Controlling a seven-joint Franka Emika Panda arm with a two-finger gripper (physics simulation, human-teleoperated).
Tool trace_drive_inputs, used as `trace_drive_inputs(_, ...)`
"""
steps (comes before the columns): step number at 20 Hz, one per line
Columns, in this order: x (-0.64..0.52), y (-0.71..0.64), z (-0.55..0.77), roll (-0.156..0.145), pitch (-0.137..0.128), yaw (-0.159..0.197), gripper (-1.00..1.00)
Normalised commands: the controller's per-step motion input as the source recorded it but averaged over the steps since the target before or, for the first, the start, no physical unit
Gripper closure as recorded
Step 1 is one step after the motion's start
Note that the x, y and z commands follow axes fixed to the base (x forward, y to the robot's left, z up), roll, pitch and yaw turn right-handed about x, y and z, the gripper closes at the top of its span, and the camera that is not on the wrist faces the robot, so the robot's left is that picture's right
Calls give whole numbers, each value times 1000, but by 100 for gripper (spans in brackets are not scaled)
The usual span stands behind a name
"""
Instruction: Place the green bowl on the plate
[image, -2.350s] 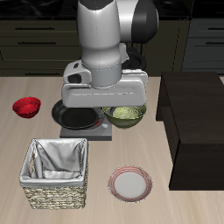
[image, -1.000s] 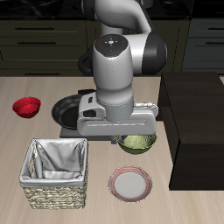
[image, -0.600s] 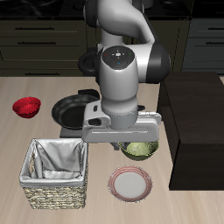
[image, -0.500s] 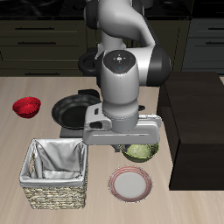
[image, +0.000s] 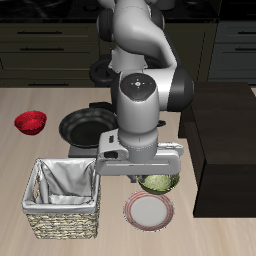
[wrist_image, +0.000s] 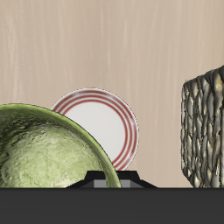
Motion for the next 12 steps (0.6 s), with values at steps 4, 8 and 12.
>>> trace_drive_inputs(4, 7, 57, -236, 9, 28, 3, 100)
trace_drive_inputs(8, 54, -19, -138, -20, 11, 3, 100)
trace_drive_inputs(12, -10, 40, -123, 4, 22, -1, 100)
